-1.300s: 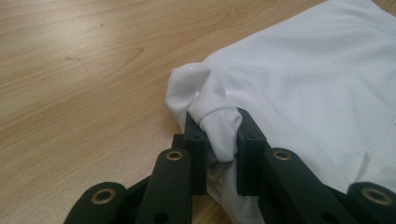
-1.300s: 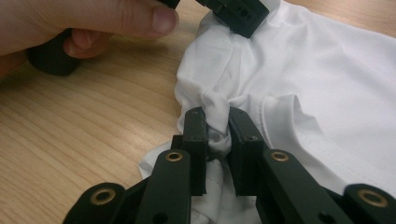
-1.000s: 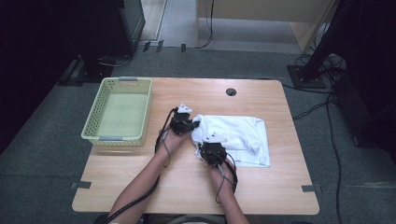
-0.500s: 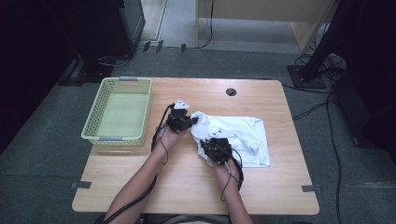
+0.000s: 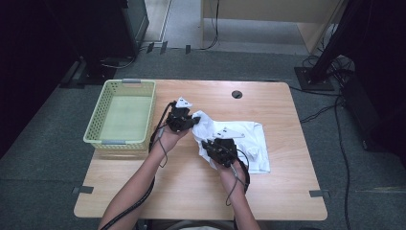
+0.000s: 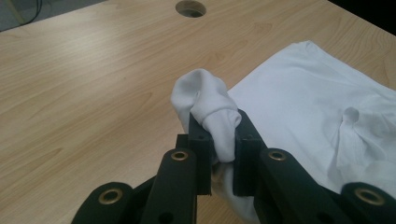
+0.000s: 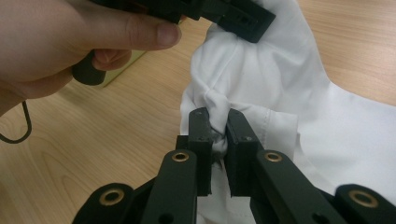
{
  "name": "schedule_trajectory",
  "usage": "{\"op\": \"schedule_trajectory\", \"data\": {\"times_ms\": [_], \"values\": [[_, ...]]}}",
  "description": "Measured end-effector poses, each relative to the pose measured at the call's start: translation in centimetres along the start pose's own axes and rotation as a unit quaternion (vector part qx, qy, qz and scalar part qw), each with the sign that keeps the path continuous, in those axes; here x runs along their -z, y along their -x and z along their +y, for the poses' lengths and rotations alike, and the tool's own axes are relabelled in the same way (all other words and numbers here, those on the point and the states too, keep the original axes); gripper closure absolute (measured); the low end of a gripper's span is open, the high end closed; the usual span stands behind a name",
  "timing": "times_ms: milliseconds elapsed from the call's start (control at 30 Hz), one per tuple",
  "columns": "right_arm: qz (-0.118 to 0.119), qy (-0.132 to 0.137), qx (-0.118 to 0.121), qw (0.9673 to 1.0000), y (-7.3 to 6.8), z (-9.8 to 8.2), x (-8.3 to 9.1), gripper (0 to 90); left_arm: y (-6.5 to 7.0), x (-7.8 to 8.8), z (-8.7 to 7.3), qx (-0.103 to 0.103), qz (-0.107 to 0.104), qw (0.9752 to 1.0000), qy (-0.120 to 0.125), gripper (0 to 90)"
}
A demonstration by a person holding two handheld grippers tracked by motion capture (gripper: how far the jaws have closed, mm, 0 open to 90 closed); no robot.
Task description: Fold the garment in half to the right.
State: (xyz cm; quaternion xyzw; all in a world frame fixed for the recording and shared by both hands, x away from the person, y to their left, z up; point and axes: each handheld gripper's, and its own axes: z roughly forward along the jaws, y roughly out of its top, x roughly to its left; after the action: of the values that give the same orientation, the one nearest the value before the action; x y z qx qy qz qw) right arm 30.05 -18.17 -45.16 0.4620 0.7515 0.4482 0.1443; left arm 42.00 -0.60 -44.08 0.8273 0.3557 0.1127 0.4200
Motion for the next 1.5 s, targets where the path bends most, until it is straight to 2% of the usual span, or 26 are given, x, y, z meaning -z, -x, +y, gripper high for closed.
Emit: {"op": "schedule_trajectory", "data": {"times_ms": [133,367,433,567,800,967,1200,1500], "values": [[0.01,0.004,0.0,0.9999,-0.4,0.5,0.2,83.8,0.0,1.1,0.4,0.002,0.003,1.0,0.003,83.3],[0.04,0.022,0.0,0.999,-1.4,1.9,1.1,83.8,0.0,3.6,1.1,-0.007,0.012,0.9998,0.011,83.2],[0.045,0.026,-0.001,0.9987,-1.5,2.1,1.3,83.8,-0.2,3.8,1.2,-0.008,0.017,0.9998,0.009,83.2],[0.04,0.017,-0.003,0.9991,-1.1,1.7,0.9,83.8,0.0,2.9,0.8,-0.012,0.018,0.9998,-0.001,83.2],[0.023,0.001,-0.005,0.9997,0.1,0.6,0.6,83.8,0.6,1.0,0.7,-0.014,0.007,0.9998,-0.009,83.2],[0.015,-0.012,-0.009,0.9998,1.1,-0.3,0.4,83.8,1.4,-0.5,0.7,-0.032,0.0,0.9993,-0.018,83.2],[0.001,-0.019,-0.01,0.9998,2.0,-1.1,0.5,83.8,2.0,-2.2,0.6,-0.028,-0.017,0.9994,-0.015,83.2],[-0.014,-0.023,-0.026,0.9993,3.2,-2.5,0.6,83.7,3.1,-4.0,0.4,-0.031,-0.024,0.9991,-0.018,83.1]]}}
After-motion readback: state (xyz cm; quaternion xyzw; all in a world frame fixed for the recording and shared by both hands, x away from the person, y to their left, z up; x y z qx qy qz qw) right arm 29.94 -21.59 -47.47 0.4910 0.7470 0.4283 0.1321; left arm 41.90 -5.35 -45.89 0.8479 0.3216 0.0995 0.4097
